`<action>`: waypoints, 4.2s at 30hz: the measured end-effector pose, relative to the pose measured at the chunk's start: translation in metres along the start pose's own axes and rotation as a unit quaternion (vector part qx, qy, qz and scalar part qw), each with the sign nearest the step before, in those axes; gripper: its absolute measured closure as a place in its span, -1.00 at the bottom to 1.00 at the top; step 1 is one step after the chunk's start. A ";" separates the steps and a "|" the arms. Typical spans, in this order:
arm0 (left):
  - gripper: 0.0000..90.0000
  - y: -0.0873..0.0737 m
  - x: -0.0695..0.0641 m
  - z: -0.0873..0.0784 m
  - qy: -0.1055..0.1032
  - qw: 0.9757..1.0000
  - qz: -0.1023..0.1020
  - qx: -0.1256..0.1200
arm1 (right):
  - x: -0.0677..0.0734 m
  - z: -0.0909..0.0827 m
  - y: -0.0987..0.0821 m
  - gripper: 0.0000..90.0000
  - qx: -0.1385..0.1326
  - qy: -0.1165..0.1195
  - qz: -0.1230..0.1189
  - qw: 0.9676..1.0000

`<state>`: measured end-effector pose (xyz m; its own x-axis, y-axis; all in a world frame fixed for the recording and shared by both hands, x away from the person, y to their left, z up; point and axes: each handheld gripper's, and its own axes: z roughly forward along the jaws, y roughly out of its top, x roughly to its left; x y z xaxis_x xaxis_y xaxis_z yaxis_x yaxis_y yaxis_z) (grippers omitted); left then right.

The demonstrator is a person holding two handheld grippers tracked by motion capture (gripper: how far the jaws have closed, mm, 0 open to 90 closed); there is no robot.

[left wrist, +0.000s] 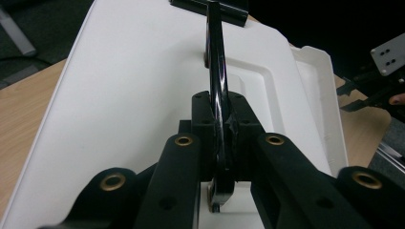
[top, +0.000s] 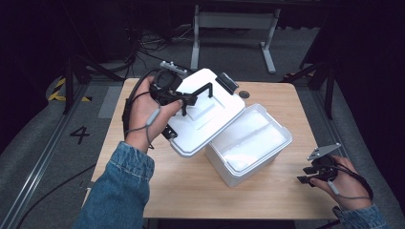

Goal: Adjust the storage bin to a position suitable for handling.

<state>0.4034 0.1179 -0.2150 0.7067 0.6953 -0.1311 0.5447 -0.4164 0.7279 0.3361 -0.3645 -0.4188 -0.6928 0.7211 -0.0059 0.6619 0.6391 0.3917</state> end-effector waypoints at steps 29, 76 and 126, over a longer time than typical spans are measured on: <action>0.87 -0.060 0.065 -0.007 0.063 0.996 -0.060 0.025 | 0.010 0.002 0.003 0.22 0.005 -0.002 -0.012 1.000; 0.86 -0.161 0.119 0.067 0.045 0.986 -0.145 0.065 | 0.009 0.014 0.002 0.21 0.021 0.005 -0.012 1.000; -0.19 -0.162 0.082 0.035 0.076 0.993 -0.090 0.019 | 0.010 0.023 0.011 0.17 0.031 0.004 -0.023 0.999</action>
<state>0.3892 0.2220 -0.3674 0.5216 0.8396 -0.1516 0.6751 -0.2975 0.6751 0.3431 -0.3444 -0.4362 -0.7247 0.6889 -0.0156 0.6456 0.6868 0.3338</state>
